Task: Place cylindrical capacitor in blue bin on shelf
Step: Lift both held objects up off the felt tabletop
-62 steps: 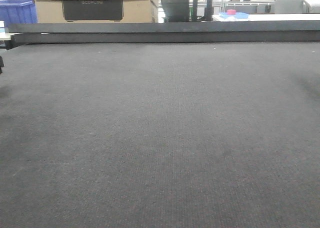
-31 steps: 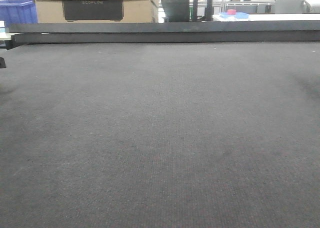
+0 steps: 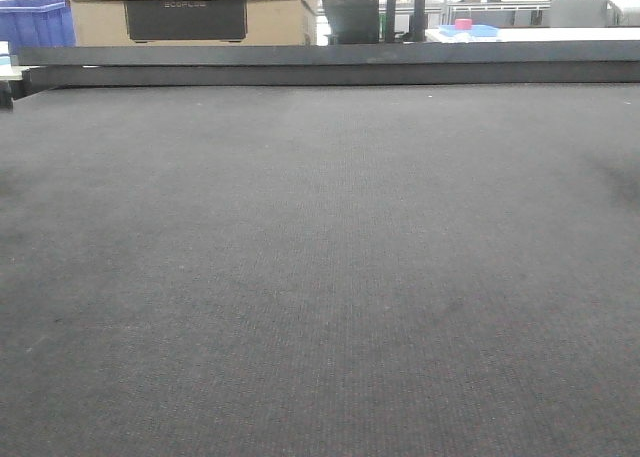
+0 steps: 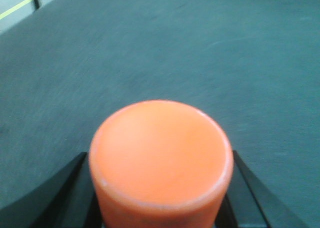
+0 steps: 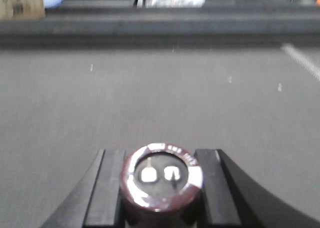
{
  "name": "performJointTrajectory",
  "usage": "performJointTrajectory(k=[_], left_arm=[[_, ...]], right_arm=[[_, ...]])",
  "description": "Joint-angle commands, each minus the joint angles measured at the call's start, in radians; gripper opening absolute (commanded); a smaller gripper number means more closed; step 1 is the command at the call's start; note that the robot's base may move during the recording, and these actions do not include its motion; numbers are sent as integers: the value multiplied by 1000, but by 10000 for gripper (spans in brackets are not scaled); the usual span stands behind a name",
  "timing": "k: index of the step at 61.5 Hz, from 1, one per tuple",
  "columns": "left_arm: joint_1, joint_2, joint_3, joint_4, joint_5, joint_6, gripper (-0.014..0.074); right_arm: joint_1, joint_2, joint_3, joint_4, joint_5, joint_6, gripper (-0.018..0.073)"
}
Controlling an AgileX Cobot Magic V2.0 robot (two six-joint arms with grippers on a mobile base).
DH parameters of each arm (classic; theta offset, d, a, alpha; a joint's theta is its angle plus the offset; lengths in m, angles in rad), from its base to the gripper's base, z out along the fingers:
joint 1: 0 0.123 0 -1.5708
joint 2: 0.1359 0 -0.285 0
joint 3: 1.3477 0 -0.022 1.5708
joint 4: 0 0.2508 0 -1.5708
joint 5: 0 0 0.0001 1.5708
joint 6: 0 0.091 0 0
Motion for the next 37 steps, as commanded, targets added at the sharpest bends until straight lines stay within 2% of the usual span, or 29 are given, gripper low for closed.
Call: performJointTrajectory(k=[1, 7, 17, 26, 37], left_arm=[[-17, -101, -30, 55, 132, -4, -111], [-50, -193, -78, 77, 325, -4, -111], [-107, -319, -168, 77, 578, -4, -111], [-141, -424, -217, 77, 727, -4, -111], [-143, -586, -219, 77, 865, -4, -111]], right_arm=[[-1, -58, -36, -6, 149, -2, -162], [7, -105, -102, -6, 346, -2, -162], [46, -180, -225, -6, 640, -2, -162], [87, -274, -260, -6, 721, -2, -162], [113, -439, -260, -6, 804, -2, -162]])
